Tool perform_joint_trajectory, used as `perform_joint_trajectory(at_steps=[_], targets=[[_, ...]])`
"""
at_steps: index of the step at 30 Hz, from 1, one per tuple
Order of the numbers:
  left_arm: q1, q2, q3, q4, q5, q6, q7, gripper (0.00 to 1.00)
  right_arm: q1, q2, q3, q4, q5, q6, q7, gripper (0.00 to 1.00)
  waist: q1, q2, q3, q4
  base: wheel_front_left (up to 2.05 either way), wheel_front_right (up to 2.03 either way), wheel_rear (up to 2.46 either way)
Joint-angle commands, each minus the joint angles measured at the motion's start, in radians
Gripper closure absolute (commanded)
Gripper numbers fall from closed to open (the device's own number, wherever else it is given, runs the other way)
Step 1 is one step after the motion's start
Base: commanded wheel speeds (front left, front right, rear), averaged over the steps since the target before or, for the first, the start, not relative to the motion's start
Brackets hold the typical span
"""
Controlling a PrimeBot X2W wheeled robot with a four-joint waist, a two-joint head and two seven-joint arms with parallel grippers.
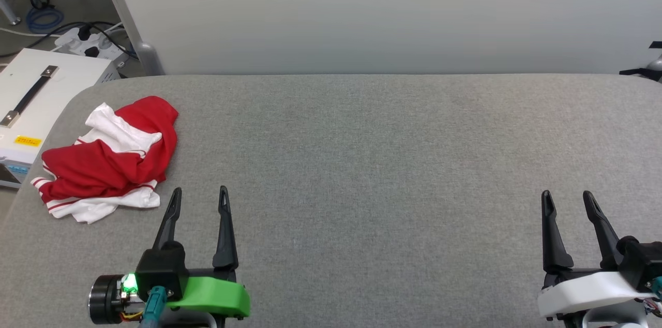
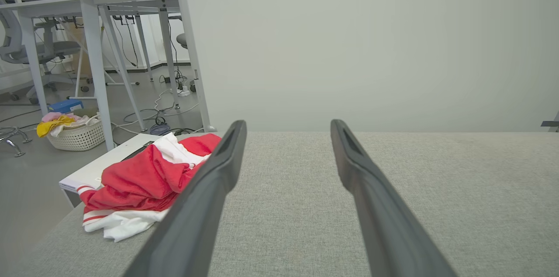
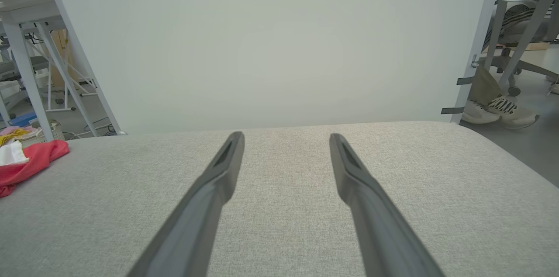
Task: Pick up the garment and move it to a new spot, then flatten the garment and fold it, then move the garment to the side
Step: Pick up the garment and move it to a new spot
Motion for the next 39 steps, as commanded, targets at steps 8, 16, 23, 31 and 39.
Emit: perform_joint_trajectory(at_steps=[8, 16, 23, 31, 39], targets=[[0.016, -0.004, -0.006, 0.002, -0.005, 0.015, -0.024, 0.0, 0.014, 0.0, -0.009, 0.001, 0.013, -0.001, -0.026, 0.0, 0.0, -0.0001, -0.001, 0.014, 0.0, 0.0, 0.0], [0.005, -0.004, 0.009, 0.004, -0.014, 0.017, -0.034, 0.0, 0.01, 0.0, 0.0, -0.015, 0.006, -0.001, -0.037, 0.0, 0.0, -0.0001, 0.016, 0.073, 0.0, 0.0, 0.0], [-0.008, -0.004, 0.029, 0.005, -0.031, 0.023, -0.034, 0.0, 0.001, 0.0, 0.014, -0.032, -0.015, -0.001, -0.037, 0.0, 0.0, -0.0001, 0.04, 0.158, 0.0, 0.0, 0.0], [-0.028, -0.004, 0.05, 0.006, -0.054, 0.026, -0.034, 0.0, -0.014, 0.0, 0.027, -0.053, -0.046, -0.001, -0.037, 0.0, 0.0, -0.0001, 0.07, 0.271, 0.0, 0.0, 0.0], [-0.041, -0.004, 0.064, 0.018, -0.076, 0.033, -0.034, 0.0, -0.025, 0.0, 0.038, -0.069, -0.076, -0.001, -0.037, 0.0, 0.0, -0.0001, 0.095, 0.354, 0.0, 0.0, 0.0]])
